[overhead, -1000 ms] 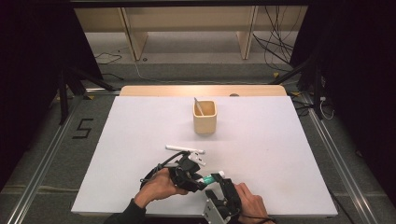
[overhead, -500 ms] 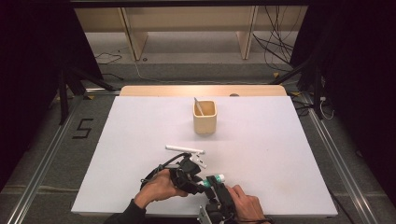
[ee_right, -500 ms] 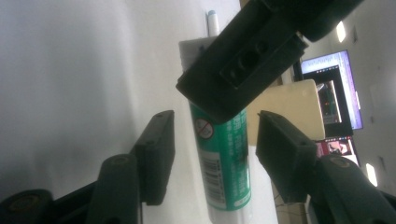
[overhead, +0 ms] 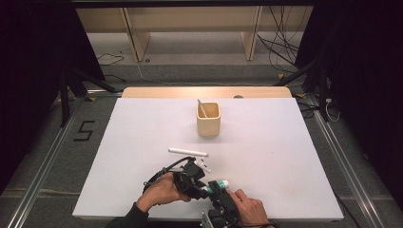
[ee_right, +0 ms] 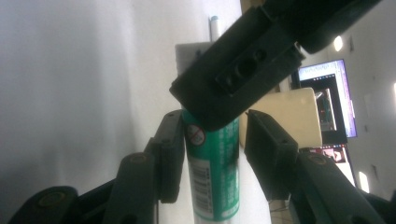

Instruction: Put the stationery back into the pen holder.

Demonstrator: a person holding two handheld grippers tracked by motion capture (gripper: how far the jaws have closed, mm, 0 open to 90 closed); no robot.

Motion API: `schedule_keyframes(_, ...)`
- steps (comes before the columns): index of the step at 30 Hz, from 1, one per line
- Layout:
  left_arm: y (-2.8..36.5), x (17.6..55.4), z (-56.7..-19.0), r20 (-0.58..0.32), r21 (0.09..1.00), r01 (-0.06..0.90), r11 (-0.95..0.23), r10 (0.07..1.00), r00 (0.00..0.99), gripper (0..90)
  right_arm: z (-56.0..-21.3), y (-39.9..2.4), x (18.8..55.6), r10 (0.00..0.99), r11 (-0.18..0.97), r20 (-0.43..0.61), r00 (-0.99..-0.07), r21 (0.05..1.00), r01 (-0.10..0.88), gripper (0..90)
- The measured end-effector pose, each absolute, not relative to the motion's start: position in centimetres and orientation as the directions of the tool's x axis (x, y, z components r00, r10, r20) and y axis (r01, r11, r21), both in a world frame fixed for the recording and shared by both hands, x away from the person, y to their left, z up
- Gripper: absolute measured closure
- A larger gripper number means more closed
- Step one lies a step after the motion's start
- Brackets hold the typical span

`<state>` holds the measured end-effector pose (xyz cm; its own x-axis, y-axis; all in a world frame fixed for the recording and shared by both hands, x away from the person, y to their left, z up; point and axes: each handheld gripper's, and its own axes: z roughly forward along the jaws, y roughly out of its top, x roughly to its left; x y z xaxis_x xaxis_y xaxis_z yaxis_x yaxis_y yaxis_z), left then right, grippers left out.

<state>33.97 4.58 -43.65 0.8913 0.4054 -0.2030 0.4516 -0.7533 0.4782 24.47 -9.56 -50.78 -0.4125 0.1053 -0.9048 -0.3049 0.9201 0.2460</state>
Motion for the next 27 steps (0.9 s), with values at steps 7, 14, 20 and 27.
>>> schedule_keyframes(7, 4.63, 34.01, -43.69, -0.209, 0.477, 0.456, -0.752, 0.406, 0.889, 64.9, -50.96, -9.5, 24.37, 0.081, 0.919, -0.908, -0.412, 0.228, -0.321, 64.2)
schedule_keyframes(14, 4.55, 34.04, -43.75, -0.204, 0.481, 0.456, -0.749, 0.41, 0.889, 64.7, -51.05, -9.55, 24.46, 0.049, 0.921, -0.916, -0.398, 0.196, -0.336, 65.6)
schedule_keyframes(20, 4.62, 34.03, -43.68, -0.196, 0.489, 0.457, -0.743, 0.417, 0.887, 58.0, -50.93, -9.75, 24.57, 0.077, 0.922, -0.914, -0.398, 0.217, -0.32, 65.9)
schedule_keyframes(27, 5.37, 34.41, -43.07, -0.201, 0.507, 0.476, -0.719, 0.439, 0.876, 43.1, -50.71, -10.23, 24.82, 0.085, 0.923, -0.913, -0.398, 0.223, -0.314, 65.9)
